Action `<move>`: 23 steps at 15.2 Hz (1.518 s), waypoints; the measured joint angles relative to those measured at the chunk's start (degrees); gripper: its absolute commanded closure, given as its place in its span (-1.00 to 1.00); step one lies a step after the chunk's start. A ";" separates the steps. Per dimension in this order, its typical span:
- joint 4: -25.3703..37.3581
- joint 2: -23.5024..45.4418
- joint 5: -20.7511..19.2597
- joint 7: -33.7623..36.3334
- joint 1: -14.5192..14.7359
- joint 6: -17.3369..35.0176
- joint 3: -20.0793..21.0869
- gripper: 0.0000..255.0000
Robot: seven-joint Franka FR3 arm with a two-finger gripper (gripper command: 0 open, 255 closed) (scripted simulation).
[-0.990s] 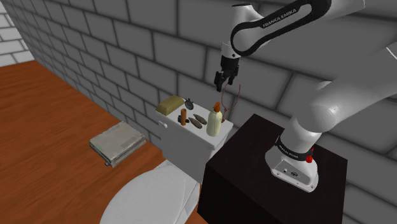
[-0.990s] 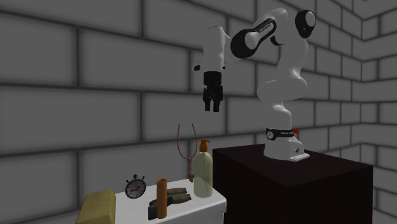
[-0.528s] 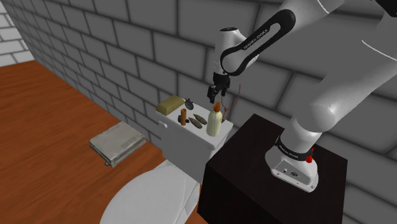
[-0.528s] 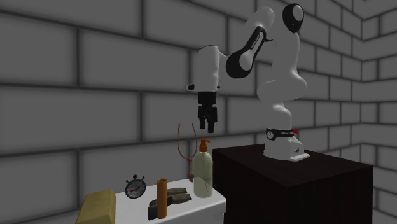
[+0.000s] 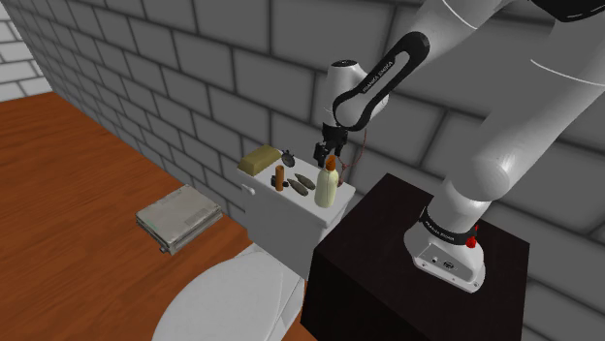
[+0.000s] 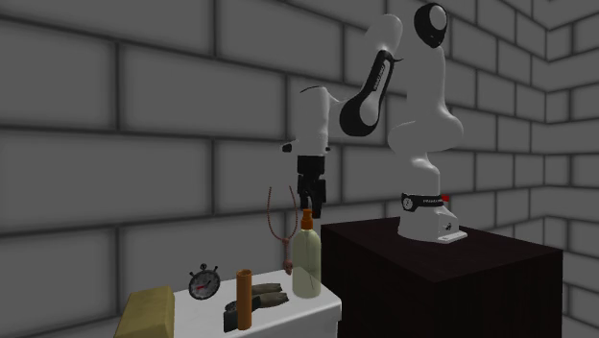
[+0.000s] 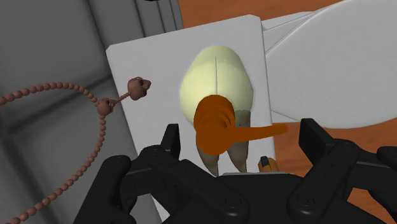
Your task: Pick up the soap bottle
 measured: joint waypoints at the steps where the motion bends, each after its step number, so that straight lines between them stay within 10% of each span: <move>1: -0.10 0.36 -0.08 0.14 0.01 0.45 0.04 1.00; 23: 1.54 -8.23 1.49 -1.40 0.48 -9.69 -0.12 1.00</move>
